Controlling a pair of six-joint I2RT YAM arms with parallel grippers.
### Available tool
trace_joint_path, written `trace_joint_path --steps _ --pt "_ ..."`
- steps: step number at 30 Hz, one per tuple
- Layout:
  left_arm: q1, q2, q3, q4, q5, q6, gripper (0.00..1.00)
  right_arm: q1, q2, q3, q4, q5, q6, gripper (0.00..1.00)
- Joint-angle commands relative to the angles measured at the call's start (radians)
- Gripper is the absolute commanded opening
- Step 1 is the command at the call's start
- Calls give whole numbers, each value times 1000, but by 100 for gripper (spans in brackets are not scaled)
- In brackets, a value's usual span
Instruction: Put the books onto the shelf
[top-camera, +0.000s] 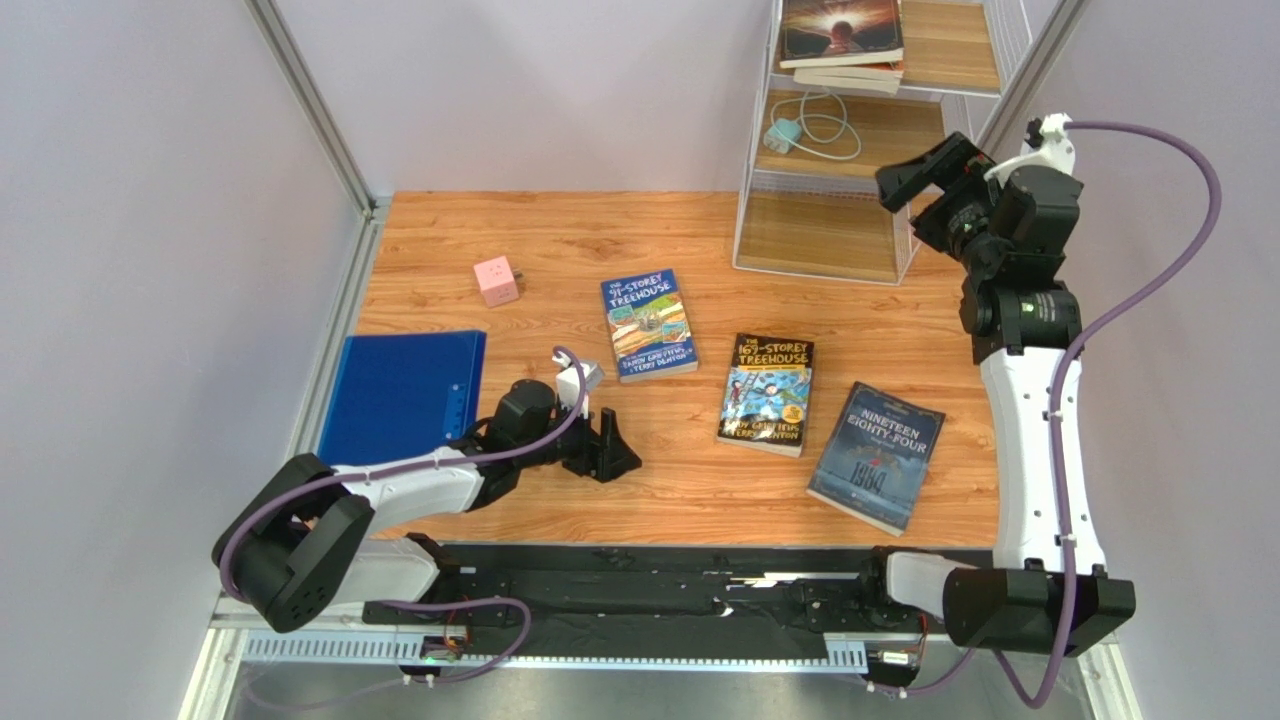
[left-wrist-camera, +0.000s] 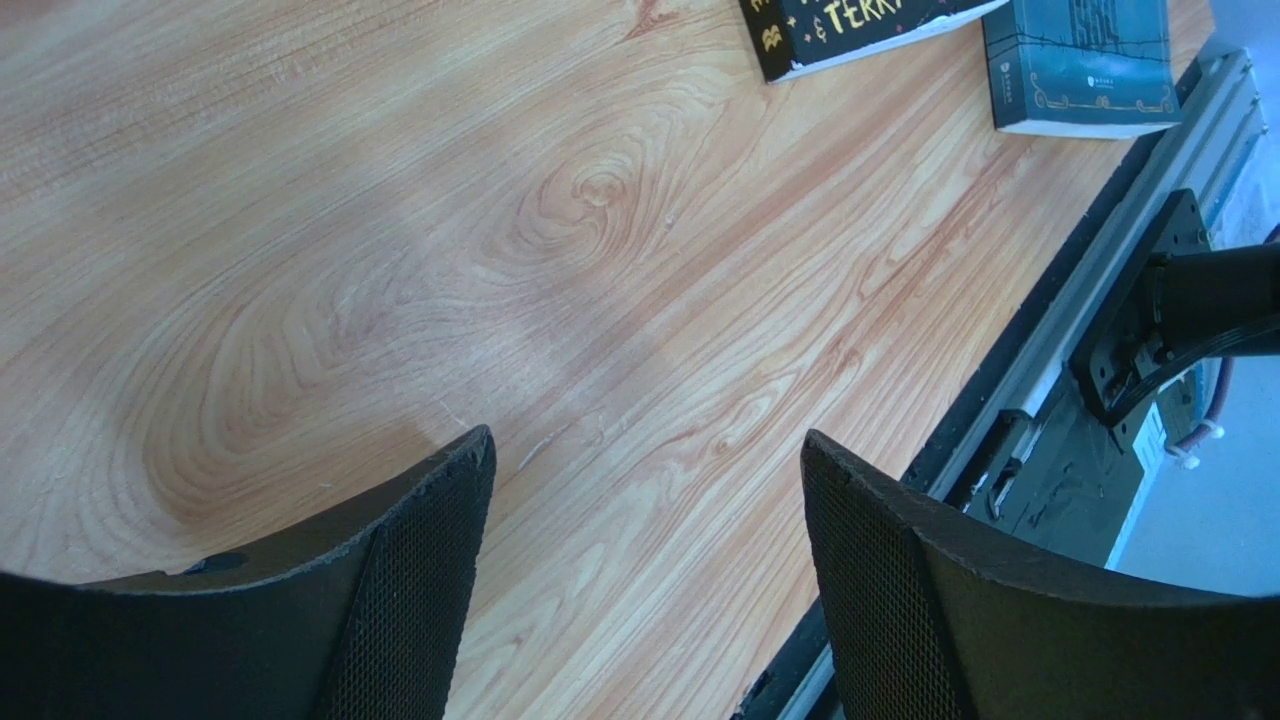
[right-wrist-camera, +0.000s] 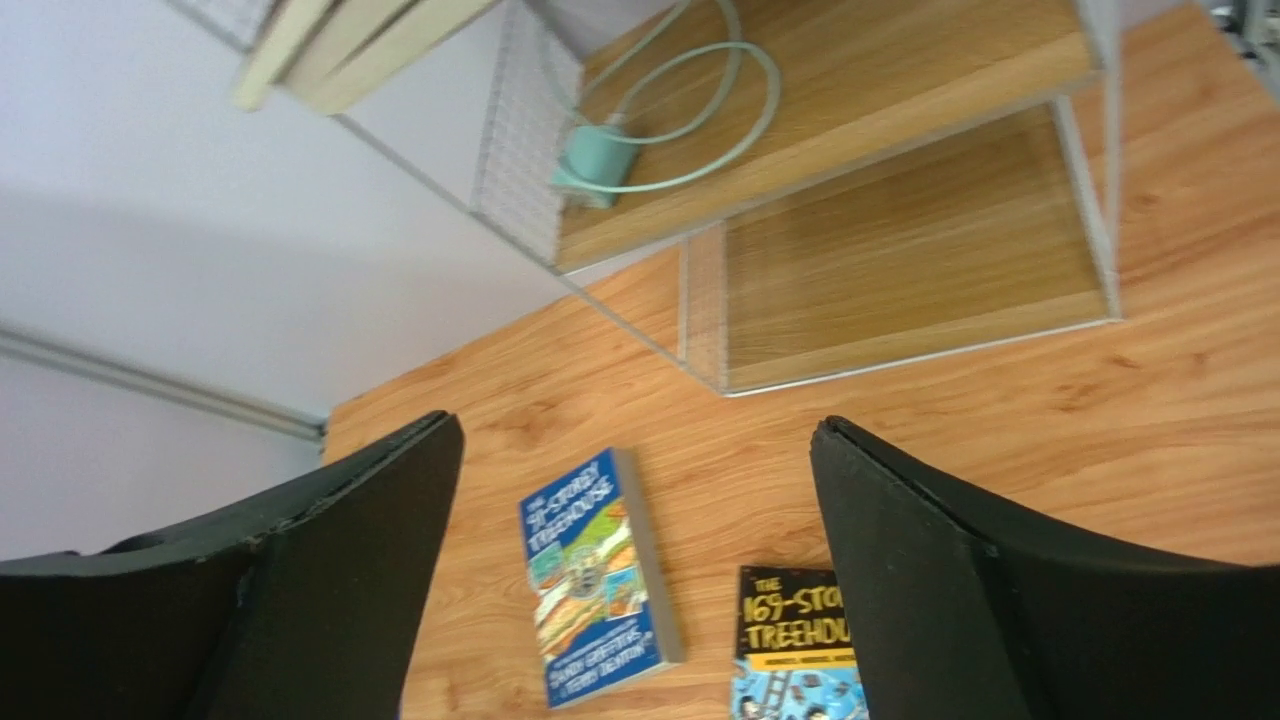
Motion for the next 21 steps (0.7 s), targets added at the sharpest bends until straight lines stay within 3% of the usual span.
trace_joint_path --steps 1,4,7,8,10,11,13,17,21 --pt "-7 -10 6 32 14 12 80 -38 28 15 99 62 -19 97" --pt "-7 4 6 41 26 11 79 -65 117 117 64 28 16 95" --pt "-8 9 8 40 26 10 79 -82 192 173 79 -36 69 86" --pt "-7 9 6 41 26 9 80 -82 209 214 85 -56 83 78" --pt "-7 10 8 41 22 7 80 -88 260 266 85 -78 108 74" --pt "-7 15 9 41 22 6 80 -91 277 321 78 -94 114 66" --pt "-7 20 11 41 20 4 79 -102 303 367 71 -105 132 60" --pt "-8 27 16 40 22 6 79 -107 378 496 56 -111 140 26" --pt "-8 27 16 41 22 6 79 -108 470 630 24 -98 160 12"
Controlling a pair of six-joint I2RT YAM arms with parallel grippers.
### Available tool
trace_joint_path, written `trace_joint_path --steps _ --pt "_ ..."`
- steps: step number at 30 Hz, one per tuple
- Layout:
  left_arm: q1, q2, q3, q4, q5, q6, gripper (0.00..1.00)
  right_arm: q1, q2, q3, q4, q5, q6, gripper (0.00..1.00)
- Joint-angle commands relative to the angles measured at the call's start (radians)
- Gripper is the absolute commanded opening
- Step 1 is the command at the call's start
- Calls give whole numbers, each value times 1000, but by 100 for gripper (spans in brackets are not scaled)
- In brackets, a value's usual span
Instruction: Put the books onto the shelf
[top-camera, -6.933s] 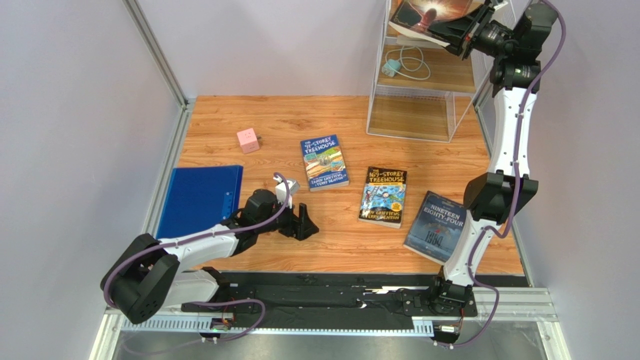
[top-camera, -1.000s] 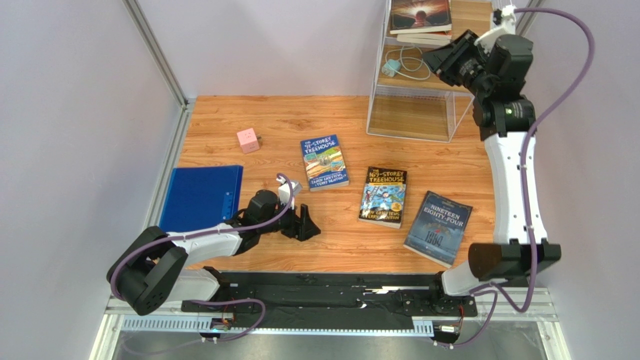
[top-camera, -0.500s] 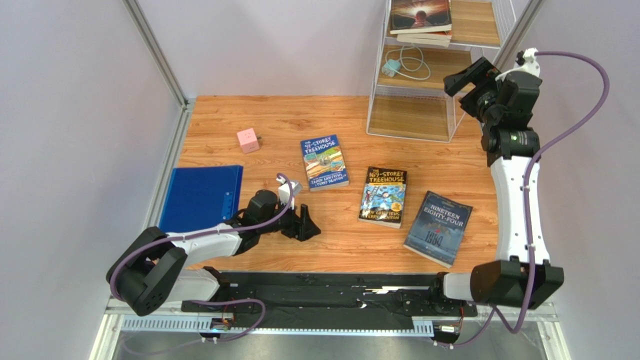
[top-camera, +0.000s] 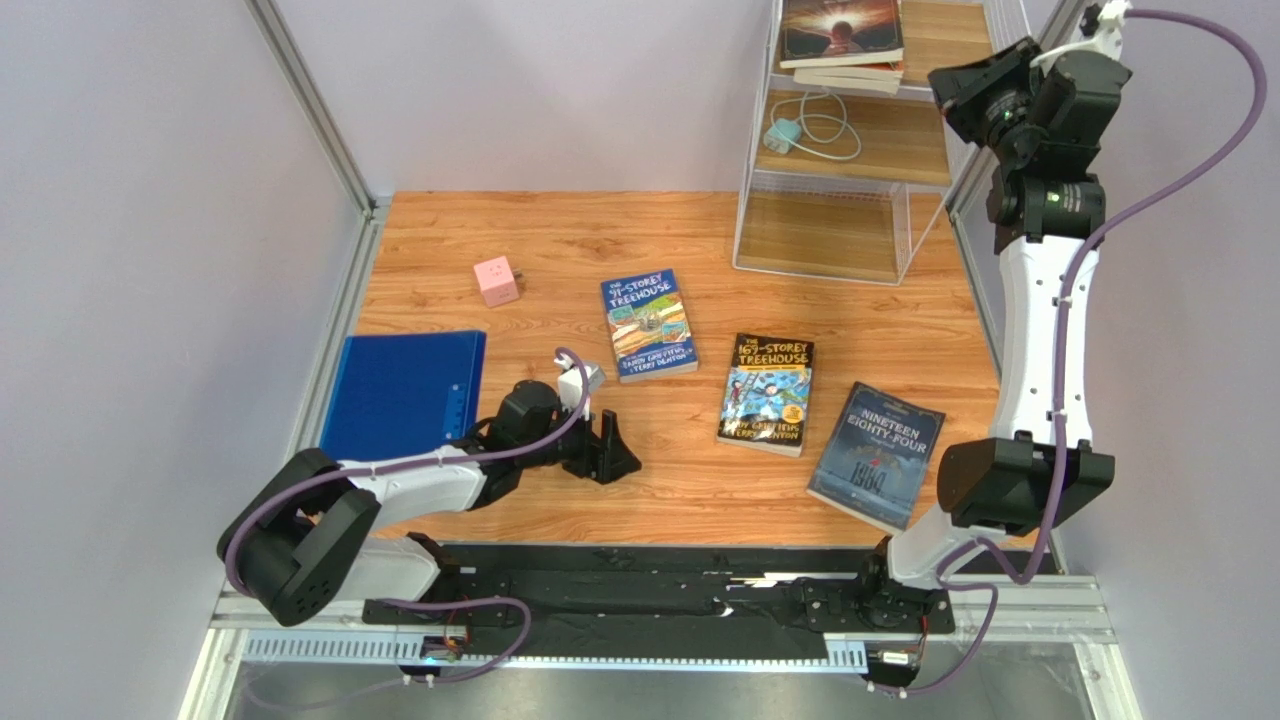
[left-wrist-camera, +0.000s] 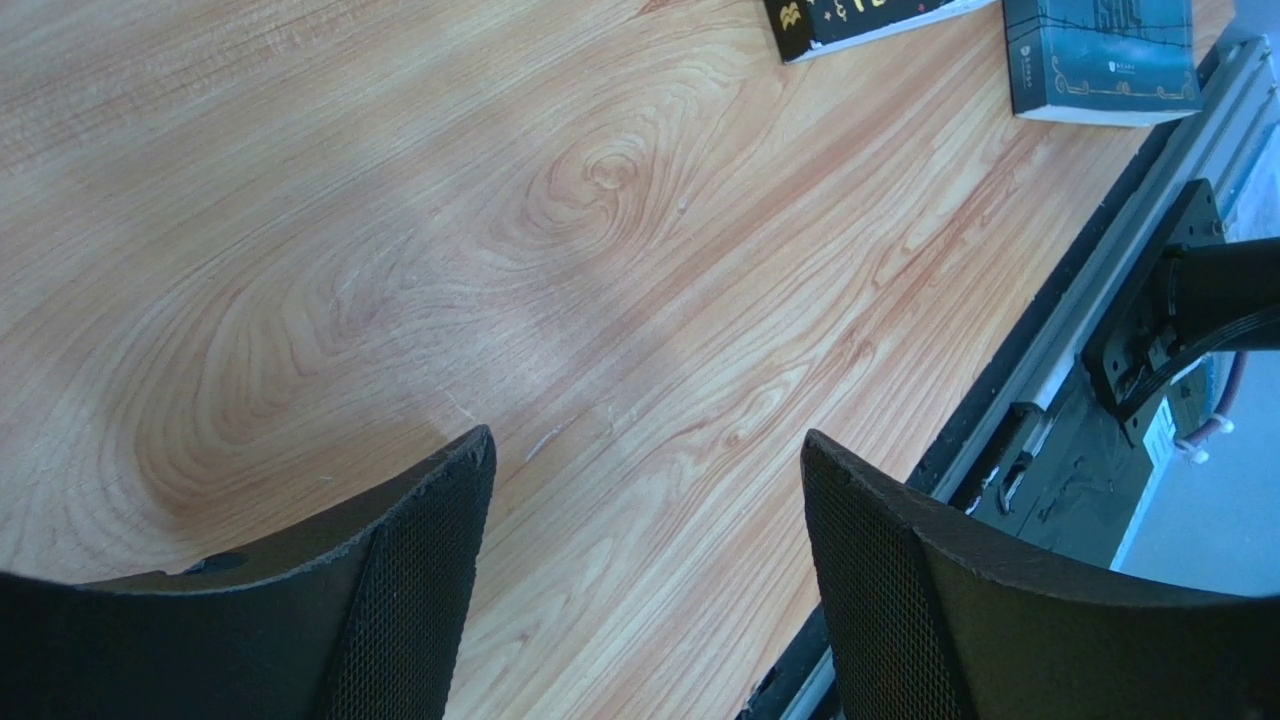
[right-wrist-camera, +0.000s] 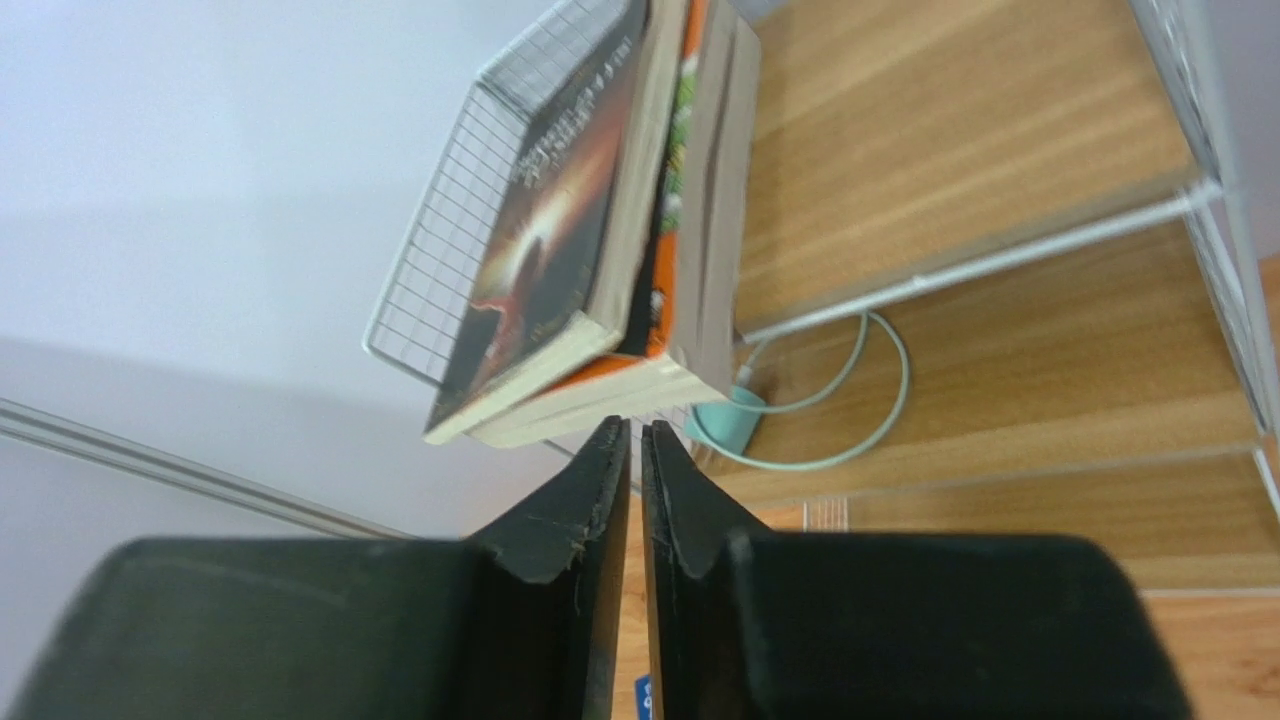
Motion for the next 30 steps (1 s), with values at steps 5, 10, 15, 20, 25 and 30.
trace_joint_path --steps 5,10,15,20,25,30 --pt "-8 2 13 40 16 5 79 -14 206 298 -41 -22 48 2" --pt "-8 0 11 39 16 5 79 -14 355 461 -98 -23 44 0" --pt "-8 -6 6 40 11 3 79 -11 380 458 -78 -13 51 0" --pt "-8 -8 6 40 9 2 79 3 406 462 -61 -16 49 0" --pt "-8 -8 6 40 6 0 80 15 462 514 -52 -36 63 0" --pt "-8 -6 6 40 5 -1 80 26 498 524 -38 -71 95 0"
